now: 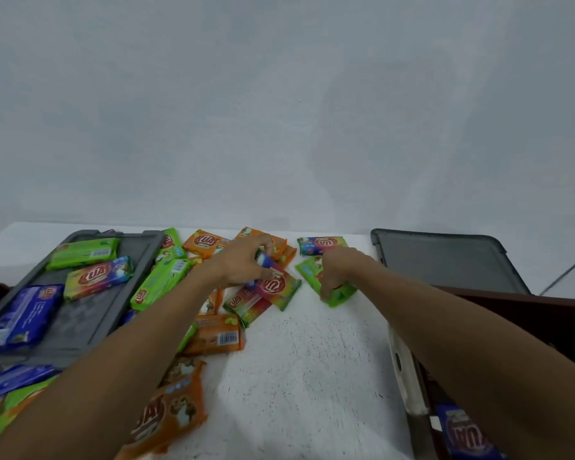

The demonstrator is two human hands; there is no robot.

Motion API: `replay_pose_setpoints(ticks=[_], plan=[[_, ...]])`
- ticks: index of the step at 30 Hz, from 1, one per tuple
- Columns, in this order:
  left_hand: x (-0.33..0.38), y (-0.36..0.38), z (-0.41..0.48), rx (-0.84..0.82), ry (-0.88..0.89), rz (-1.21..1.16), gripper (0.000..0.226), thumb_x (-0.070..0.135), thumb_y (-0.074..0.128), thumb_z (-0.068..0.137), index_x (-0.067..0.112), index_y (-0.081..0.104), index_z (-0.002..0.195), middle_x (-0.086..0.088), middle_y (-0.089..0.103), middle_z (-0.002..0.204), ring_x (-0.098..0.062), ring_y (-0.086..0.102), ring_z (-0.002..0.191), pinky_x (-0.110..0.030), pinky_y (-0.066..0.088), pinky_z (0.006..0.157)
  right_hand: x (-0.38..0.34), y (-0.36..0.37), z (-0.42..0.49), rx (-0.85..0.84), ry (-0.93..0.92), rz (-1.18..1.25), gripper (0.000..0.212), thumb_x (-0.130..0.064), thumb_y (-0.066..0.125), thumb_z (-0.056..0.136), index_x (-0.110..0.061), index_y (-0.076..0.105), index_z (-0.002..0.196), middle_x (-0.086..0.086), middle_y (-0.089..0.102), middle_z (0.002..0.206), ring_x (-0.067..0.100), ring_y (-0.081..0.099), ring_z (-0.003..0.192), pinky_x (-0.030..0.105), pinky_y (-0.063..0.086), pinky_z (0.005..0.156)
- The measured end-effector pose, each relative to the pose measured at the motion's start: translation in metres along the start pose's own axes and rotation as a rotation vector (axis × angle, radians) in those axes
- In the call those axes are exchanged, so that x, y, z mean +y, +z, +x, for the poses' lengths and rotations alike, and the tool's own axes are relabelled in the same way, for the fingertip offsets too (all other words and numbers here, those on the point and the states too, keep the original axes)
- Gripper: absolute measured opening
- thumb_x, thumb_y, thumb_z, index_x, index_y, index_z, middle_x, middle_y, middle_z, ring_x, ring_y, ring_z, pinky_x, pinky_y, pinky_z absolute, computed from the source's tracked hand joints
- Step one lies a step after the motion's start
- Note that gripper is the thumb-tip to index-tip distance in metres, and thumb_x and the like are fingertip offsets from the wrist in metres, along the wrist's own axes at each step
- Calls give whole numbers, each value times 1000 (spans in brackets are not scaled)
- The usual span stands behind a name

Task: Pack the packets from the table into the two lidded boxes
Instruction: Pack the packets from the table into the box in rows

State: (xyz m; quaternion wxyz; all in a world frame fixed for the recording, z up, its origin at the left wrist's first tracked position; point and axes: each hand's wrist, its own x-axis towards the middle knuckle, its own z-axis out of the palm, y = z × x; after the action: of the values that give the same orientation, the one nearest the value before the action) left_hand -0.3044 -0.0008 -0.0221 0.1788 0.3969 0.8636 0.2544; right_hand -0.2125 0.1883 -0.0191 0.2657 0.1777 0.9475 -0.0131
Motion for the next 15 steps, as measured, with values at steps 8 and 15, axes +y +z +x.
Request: replay_pose_setpoints(ticks=[8, 15], plan=[[1, -12, -12, -102, -86, -22, 15, 23, 68, 89, 22, 65, 103, 7, 54, 117, -17, 54, 110, -38, 49, 93, 8, -22, -14, 22, -138, -16, 33, -25, 73, 78, -11, 65, 106, 2, 63, 78, 16, 60, 64, 22, 42, 50], [64, -13, -18, -25, -105, -241, 9, 13, 62, 92, 18, 60, 100, -5, 70, 105, -16, 66, 81, -30, 53, 66, 96, -51, -90, 166, -302, 266, 34, -16, 76, 75, -23, 57, 103, 3, 60, 102, 28, 62, 92, 42, 54, 77]])
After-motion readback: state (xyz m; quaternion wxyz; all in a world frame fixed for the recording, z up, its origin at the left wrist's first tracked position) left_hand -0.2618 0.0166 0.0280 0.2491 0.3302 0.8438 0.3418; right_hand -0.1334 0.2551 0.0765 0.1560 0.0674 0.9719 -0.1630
